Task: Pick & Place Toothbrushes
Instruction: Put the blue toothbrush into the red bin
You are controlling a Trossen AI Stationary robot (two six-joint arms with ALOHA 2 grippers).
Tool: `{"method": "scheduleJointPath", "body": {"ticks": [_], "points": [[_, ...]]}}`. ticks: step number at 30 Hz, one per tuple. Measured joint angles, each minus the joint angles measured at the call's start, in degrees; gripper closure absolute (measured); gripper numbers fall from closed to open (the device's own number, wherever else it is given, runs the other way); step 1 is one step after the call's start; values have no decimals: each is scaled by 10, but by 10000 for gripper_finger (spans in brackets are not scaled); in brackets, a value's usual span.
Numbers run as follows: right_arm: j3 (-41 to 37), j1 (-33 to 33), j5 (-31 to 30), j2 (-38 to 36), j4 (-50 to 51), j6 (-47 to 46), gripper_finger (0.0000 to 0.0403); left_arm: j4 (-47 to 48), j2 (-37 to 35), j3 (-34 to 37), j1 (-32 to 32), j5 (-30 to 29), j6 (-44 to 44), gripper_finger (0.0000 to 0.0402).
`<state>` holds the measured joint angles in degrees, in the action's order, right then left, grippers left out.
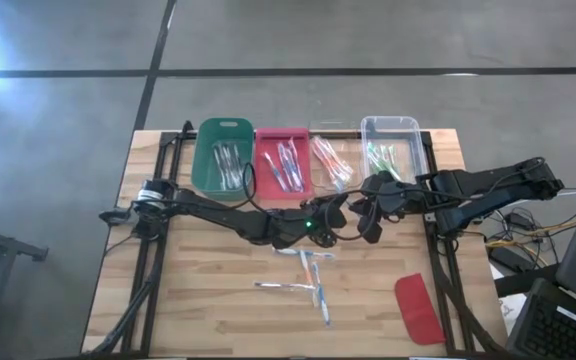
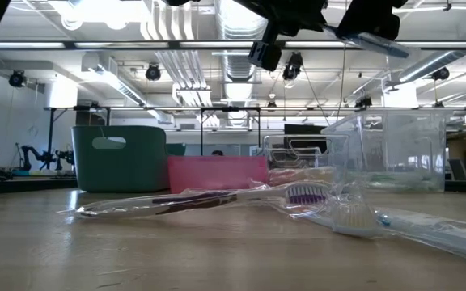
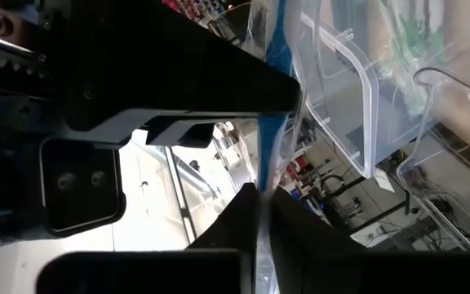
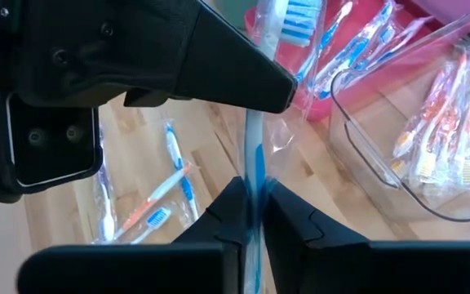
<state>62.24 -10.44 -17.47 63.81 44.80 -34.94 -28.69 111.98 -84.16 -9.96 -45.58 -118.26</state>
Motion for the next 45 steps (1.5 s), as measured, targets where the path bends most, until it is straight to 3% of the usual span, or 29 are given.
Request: {"method": "scheduleJointPath", "body": {"ticks": [8, 12, 14, 17, 22, 27, 31, 35, 41, 45], "points": [[2, 0, 0, -1, 2, 1, 313, 3, 0, 0, 0, -2, 2, 390], [22, 0, 0, -7, 48, 0, 267, 25, -5, 1, 2, -34, 17, 390], [35, 0, 0, -10, 82, -9, 245, 59, -18, 1, 6, -46, 44, 390], [47, 0, -1, -18, 125, -16, 215, 181, -56, 1, 16, -42, 129, 390], [44, 0, -5, -36, 153, -25, 181, 450, -134, 1, 59, 49, 298, 390], [41, 0, -15, -46, 157, -22, 159, 599, -186, 1, 126, 114, 352, 390], [41, 0, -50, -51, 170, -26, 146, 656, -203, 1, 193, 192, 376, 390], [41, 0, -67, -54, 181, -40, 138, 695, -203, 1, 256, 227, 367, 390], [41, 0, -73, -56, 184, -47, 131, 703, -201, 1, 335, 340, 342, 390], [41, 0, -87, -56, 185, -46, 137, 703, -198, 1, 371, 357, 293, 390]]}}
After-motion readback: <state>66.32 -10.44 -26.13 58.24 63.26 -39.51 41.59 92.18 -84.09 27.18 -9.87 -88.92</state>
